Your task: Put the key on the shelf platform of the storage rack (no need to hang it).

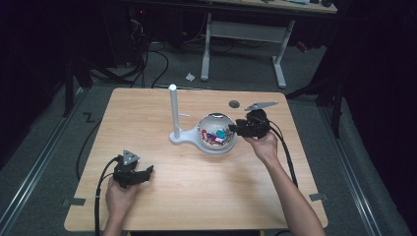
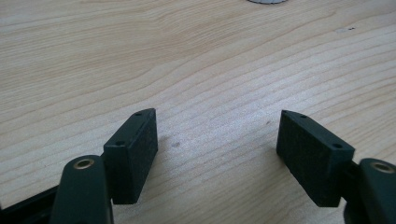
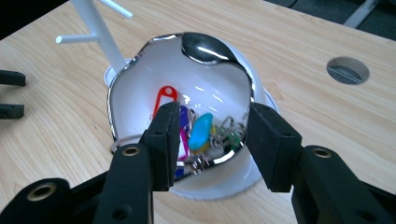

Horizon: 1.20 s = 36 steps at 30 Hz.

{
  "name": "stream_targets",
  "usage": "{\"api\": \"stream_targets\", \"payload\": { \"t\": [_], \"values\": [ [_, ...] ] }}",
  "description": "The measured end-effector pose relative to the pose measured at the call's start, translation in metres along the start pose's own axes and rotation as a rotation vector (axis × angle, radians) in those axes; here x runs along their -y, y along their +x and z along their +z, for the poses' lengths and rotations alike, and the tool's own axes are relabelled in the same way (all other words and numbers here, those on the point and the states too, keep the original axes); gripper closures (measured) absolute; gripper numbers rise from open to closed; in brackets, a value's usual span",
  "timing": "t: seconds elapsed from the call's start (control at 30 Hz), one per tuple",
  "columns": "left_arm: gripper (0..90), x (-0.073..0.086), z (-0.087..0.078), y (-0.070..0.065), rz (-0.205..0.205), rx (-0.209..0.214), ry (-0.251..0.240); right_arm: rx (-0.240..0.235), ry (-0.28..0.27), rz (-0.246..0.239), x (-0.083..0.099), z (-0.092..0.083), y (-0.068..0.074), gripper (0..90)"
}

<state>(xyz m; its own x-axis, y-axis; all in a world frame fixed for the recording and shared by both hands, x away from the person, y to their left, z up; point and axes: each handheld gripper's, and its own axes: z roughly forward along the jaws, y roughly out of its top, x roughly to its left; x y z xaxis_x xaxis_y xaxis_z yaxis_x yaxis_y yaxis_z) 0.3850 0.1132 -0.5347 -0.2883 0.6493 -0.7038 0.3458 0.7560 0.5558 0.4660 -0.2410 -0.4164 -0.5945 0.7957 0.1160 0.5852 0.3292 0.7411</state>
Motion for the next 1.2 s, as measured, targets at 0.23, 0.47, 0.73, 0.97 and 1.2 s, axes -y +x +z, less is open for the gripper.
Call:
{"api": "stream_targets", "payload": {
  "t": [0.23, 0.47, 0.73, 0.97, 1.2],
  "values": [
    [29.6, 0.0, 0.0, 0.0, 0.002, 0.001, 0.0, 0.011, -0.038, 0.028, 0.012, -0.019, -0.008, 55.0],
    [29.6, 0.0, 0.0, 0.0, 0.004, 0.002, 0.001, 0.034, -0.056, 0.068, 0.032, -0.035, -0.017, 54.8],
    [29.5, 0.0, 0.0, 0.0, 0.006, 0.003, 0.0, 0.078, -0.067, 0.069, 0.049, -0.057, -0.021, 57.1],
    [29.5, 0.0, 0.0, 0.0, 0.007, 0.003, 0.0, 0.09, -0.103, 0.088, 0.063, -0.071, -0.022, 56.8],
    [29.5, 0.0, 0.0, 0.0, 0.007, 0.002, 0.0, 0.111, -0.153, 0.127, 0.081, -0.088, -0.024, 56.9]
  ]
}}
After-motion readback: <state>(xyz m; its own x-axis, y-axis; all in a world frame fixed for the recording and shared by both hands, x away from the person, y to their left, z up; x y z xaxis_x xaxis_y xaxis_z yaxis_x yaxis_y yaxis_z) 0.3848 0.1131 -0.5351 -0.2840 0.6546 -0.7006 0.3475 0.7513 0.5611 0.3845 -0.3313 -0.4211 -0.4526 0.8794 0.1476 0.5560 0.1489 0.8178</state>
